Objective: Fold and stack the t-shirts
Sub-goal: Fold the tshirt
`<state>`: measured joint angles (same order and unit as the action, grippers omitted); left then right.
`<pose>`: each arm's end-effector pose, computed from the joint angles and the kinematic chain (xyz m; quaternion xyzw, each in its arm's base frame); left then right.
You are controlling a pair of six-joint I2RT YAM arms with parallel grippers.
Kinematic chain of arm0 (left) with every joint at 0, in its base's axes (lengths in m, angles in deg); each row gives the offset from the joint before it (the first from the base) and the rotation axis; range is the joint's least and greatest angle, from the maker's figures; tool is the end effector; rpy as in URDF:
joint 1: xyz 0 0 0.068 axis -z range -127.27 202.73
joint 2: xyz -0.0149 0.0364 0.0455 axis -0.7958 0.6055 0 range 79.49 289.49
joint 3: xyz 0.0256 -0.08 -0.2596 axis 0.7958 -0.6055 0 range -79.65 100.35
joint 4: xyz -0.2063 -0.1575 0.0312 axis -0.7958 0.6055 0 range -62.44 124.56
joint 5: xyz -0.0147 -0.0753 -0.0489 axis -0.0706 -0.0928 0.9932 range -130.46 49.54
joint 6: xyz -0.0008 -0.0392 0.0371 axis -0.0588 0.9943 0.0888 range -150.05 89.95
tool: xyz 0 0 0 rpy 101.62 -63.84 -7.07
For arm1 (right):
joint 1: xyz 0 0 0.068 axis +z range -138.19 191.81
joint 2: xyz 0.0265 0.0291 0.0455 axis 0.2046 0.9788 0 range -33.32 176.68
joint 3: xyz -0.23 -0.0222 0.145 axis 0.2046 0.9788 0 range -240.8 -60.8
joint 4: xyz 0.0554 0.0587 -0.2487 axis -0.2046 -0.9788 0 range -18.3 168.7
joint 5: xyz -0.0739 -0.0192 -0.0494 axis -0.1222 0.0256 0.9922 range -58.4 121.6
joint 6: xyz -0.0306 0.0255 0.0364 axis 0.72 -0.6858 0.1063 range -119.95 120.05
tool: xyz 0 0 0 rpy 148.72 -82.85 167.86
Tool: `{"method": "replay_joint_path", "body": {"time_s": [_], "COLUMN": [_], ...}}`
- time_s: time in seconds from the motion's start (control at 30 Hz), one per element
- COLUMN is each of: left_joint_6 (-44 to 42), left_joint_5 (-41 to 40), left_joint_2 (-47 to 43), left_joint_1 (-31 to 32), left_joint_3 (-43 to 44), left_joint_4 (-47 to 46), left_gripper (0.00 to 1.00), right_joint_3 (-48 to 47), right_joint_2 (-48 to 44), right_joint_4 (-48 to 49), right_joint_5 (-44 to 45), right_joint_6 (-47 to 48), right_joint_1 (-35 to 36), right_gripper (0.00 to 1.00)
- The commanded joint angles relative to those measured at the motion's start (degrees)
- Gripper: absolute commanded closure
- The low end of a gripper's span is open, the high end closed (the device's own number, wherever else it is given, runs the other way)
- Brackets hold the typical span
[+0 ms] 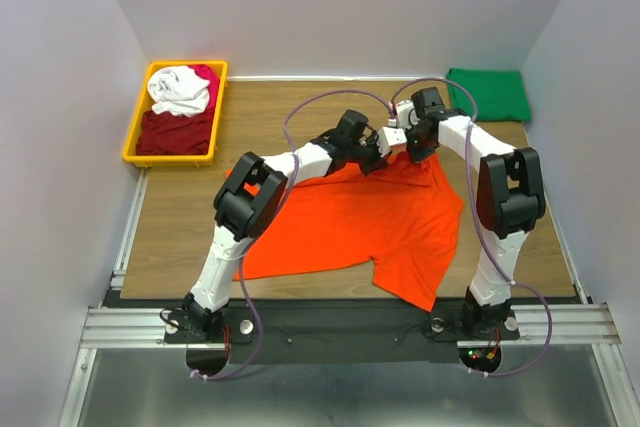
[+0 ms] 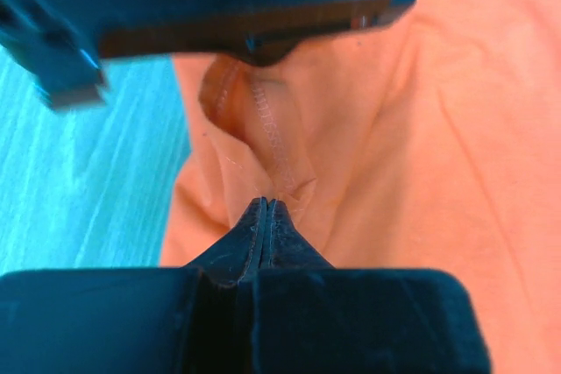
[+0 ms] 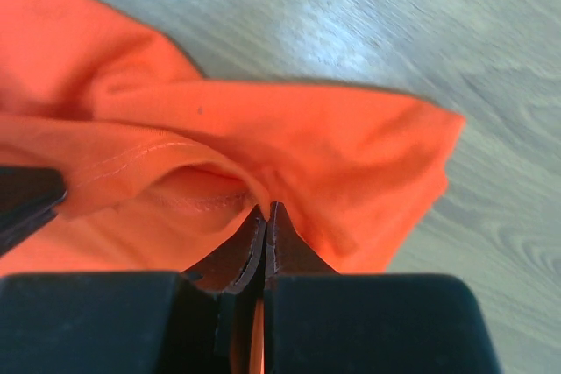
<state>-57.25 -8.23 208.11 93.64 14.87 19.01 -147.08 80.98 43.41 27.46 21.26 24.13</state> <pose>0.3770 -0.3517 0.1871 0.5777 0.5905 -0.2943 0.4806 0.4120 0.0927 0.1940 -0.2885 0.9286 0.0173 0.2326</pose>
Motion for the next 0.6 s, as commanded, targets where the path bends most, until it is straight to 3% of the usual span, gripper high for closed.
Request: {"method": "replay_joint_path", "body": {"time_s": [0.0, 0.2, 0.43, 0.47, 0.57], "left_joint_6": [-0.84, -1.1, -8.21, -8.91, -12.86], "left_joint_5": [5.29, 8.81, 10.57, 11.01, 12.41], "left_joint_2": [-7.86, -12.95, -13.92, -13.92, -14.53], "left_joint_1": [0.49, 0.67, 2.33, 2.77, 3.13], "left_joint_3": [-1.88, -5.31, -6.28, -6.54, -6.98], "left_joint_4": [0.38, 3.71, 13.9, 16.35, 22.41], "left_gripper": [1.0, 1.0, 1.0, 0.98, 0.76], "right_joint_3": [-1.96, 1.46, 7.61, 8.14, 8.06], "right_joint_2": [-6.55, -11.64, -15.6, -16.03, -16.56], "right_joint_4": [-2.77, -7.6, -15.68, -16.82, -22.35], "right_joint_5": [-1.66, -4.82, -7.98, -9.21, -11.67], "right_joint_6": [0.23, 1.64, 3.83, 5.05, 7.78], "right_joint_1": [-0.54, -0.54, -0.54, -0.54, -0.54], "right_gripper": [0.99, 0.97, 0.95, 0.89, 0.7]}}
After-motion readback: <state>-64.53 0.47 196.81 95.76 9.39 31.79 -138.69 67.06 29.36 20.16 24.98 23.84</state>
